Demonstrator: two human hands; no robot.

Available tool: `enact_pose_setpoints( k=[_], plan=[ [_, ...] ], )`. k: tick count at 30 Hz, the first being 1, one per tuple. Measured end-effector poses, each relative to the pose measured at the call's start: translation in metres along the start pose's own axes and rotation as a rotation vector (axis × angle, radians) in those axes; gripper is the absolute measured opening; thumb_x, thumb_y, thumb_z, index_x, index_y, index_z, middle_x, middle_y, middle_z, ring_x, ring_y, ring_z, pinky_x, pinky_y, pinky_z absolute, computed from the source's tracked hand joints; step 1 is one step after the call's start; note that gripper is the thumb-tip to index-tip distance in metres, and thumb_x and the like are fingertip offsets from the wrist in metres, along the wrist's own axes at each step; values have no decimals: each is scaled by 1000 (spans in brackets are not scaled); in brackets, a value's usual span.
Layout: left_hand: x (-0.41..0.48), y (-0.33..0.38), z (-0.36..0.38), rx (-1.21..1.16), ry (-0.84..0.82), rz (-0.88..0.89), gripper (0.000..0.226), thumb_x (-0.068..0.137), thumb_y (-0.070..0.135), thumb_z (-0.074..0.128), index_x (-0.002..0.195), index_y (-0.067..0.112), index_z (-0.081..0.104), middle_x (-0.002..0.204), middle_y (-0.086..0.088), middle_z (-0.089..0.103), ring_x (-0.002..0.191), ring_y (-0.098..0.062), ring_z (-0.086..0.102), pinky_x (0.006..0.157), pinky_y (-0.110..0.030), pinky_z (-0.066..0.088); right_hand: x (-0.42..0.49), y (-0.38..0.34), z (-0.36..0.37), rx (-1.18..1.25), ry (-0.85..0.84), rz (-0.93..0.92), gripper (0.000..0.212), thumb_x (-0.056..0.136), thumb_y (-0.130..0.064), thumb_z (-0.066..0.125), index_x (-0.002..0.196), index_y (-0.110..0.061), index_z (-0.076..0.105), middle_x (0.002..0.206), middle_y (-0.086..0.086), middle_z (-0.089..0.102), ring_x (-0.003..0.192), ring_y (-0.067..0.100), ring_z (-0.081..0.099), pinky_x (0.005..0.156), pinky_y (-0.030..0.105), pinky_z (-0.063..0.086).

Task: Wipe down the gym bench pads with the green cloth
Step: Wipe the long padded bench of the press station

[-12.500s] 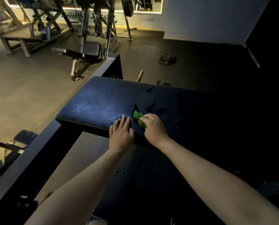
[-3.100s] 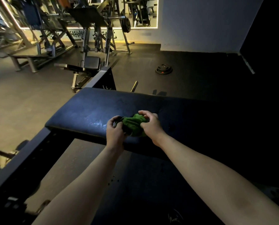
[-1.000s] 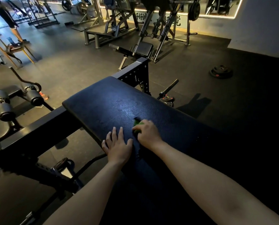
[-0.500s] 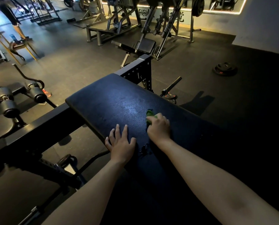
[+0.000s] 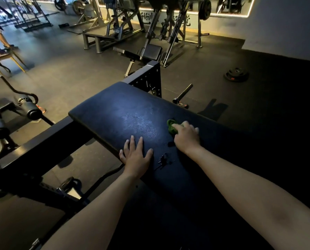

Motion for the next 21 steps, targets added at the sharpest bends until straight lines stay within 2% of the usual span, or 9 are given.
enact_pose_setpoints(
  k=[5,7,9,10,13,15,17,19,21],
  plan=[
    [0,-7,-4,12,-103,108,73,99,44,52,160,24,18,169,-4,-6,154,-22,-12,120,-49,-6,-39,-49,23,50,14,-39,46,85,-10,47,124,-26,66,112,11,51,104,33,51,99,40,29],
    [-3,-17,-7,28,-128,195,81,94,57,46,160,20,16,169,-5,-4,155,-22,-10,122,-45,-3,-53,-63,29,81,-14,-74,47,87,-13,48,127,-31,64,114,9,52,102,34,51,98,37,29],
    [-7,-28,-11,-5,-121,254,100,78,73,29,159,15,20,169,-5,5,155,-23,-6,123,-41,-1,-68,-77,34,115,-36,-150,44,87,-19,50,124,-35,66,114,5,55,98,32,51,94,33,30],
    [-9,-32,-12,-14,-106,276,105,74,75,24,159,13,22,168,-5,8,155,-24,-5,124,-40,-1,-78,-84,35,117,-43,-216,42,85,-23,49,120,-35,68,111,3,57,95,30,53,90,31,30],
    [-17,-37,-13,-28,-62,292,94,86,69,36,158,11,23,168,-5,11,155,-25,-8,125,-35,-7,-88,-88,35,109,-40,-339,43,77,-28,49,113,-33,72,97,2,60,81,28,58,82,33,30],
    [-19,-35,-15,-60,-35,287,93,87,69,40,158,11,24,168,-4,11,155,-23,-7,121,-28,-12,-72,-70,20,77,79,-258,47,77,-22,52,121,-32,67,98,5,57,85,30,58,85,39,34],
    [-20,-36,-15,-79,-33,297,86,95,62,50,159,12,23,168,-2,9,155,-20,-7,120,-26,-11,-55,-39,3,-6,143,-60,57,85,-16,53,139,-32,52,114,8,51,103,31,52,93,42,32],
    [-20,-40,-14,-102,-53,312,81,97,54,55,160,14,21,168,1,7,155,-17,-7,121,-26,-10,-49,-15,-3,-71,80,100,57,92,-17,49,146,-31,42,128,9,42,114,30,43,99,43,29],
    [-20,-43,-16,-117,-67,332,85,96,57,55,160,14,20,168,1,6,154,-15,-8,121,-26,-9,-54,-15,1,-56,39,143,51,94,-16,46,143,-28,48,132,11,43,116,29,40,101,42,28]
  ],
)
Point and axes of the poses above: each hand's wrist, its own x-axis towards the middle knuckle, its own z-axis out of the palm, y = z × x, the point moved 6 cm from there along x, towards the middle knuckle
